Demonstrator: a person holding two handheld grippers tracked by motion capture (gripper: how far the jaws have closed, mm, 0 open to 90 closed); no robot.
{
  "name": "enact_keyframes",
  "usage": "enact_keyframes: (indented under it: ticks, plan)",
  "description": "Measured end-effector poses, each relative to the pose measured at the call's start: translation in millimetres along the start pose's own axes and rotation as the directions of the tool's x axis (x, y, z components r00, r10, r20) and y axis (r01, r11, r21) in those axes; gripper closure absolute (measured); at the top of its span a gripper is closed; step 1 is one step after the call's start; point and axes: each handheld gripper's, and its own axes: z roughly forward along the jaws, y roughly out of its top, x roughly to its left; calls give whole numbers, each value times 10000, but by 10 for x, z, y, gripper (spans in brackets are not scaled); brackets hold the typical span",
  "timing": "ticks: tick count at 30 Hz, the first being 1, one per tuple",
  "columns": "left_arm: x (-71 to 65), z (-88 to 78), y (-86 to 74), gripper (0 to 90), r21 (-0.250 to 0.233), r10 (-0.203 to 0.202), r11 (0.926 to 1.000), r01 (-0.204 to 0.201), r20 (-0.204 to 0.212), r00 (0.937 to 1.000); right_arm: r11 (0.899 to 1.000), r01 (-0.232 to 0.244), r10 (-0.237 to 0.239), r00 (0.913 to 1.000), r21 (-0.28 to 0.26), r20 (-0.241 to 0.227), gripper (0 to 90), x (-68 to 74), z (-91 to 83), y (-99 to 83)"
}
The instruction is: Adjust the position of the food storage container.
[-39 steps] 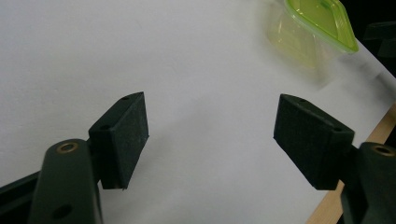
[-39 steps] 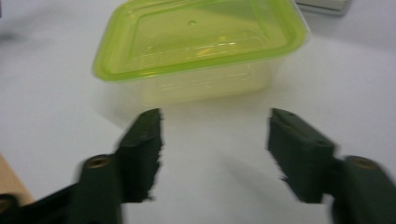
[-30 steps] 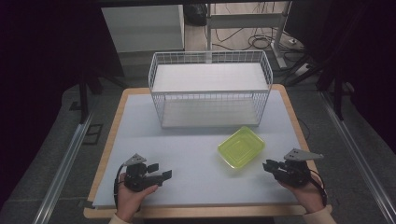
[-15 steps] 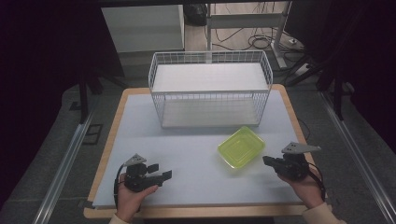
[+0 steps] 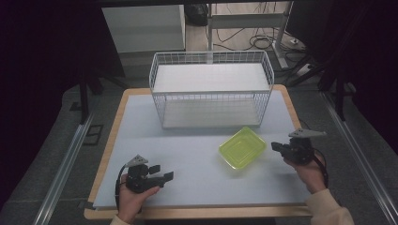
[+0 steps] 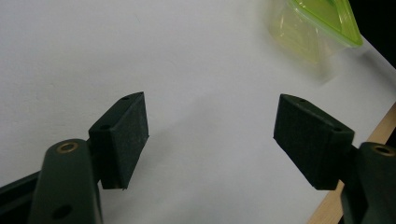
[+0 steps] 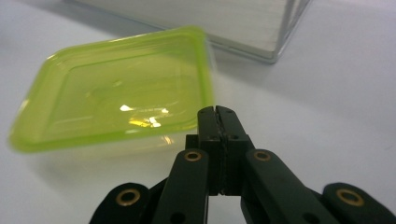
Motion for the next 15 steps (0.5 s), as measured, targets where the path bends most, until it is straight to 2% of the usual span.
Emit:
enact_keyframes:
  ticks: [5, 8, 15]
  plan:
    - [4, 2, -5, 260, 35, 38, 10000, -38, -12, 10000, 9981, 491, -499, 9985, 372, 204, 900, -96, 209, 117]
    - [5, 2, -7, 259, 39, 42, 10000, -42, -23, 10000, 9967, 596, -603, 9981, 543, 109, 900, -139, 300, 151]
    - [2, 7, -11, 260, 53, 69, 10000, -69, -52, 10000, 9974, 220, -192, 9989, 687, -418, 900, -237, 446, 144]
